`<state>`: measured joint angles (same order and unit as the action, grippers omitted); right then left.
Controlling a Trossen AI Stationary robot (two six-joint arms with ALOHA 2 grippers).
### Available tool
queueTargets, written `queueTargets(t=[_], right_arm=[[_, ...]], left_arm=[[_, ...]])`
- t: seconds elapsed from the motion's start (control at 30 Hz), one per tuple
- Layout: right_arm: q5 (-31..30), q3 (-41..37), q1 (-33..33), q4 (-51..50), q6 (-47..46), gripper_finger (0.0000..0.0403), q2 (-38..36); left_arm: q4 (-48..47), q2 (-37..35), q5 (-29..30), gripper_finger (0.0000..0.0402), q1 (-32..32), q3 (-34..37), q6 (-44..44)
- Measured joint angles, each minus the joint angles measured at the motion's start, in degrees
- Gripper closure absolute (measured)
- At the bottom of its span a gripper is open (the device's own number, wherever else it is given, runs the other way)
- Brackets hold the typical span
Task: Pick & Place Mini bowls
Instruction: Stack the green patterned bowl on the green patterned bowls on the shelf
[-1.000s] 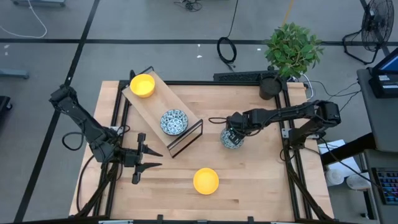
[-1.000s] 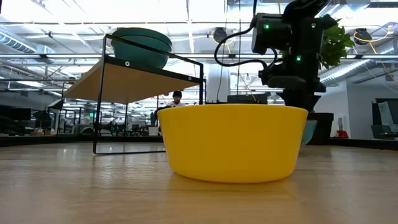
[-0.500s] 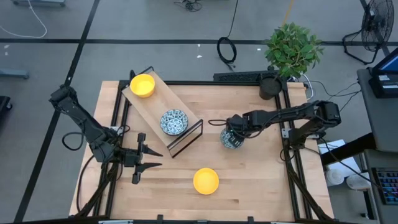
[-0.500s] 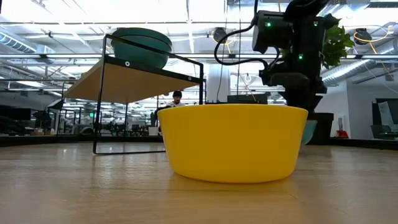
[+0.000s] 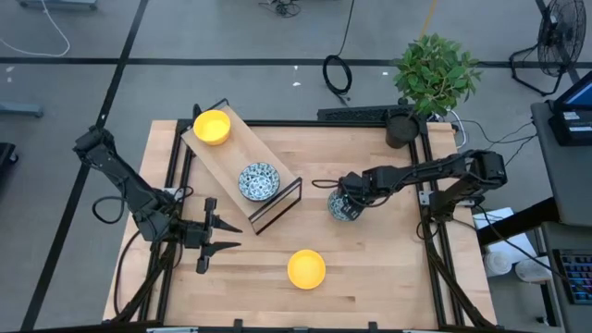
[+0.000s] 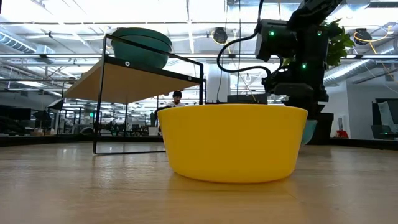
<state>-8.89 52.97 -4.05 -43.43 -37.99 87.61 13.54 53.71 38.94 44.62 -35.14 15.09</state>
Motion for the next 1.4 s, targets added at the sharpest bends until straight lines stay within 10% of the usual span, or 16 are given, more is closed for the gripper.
queueTargets(t=[1.0, 1.4], right_arm=[[-1.3, 0.2, 0.0, 1.9, 3.0, 0.0389, -0.4], [-9.0, -0.2, -1.8, 7.1, 10.6, 0.0401, -15.2]], left_arm=[[0.0, 0.0, 0.0, 0.0256, 0.0, 0.0, -0.1], [0.6, 0.0, 0.1, 0.0256, -0.2, 0.0, 1.3]])
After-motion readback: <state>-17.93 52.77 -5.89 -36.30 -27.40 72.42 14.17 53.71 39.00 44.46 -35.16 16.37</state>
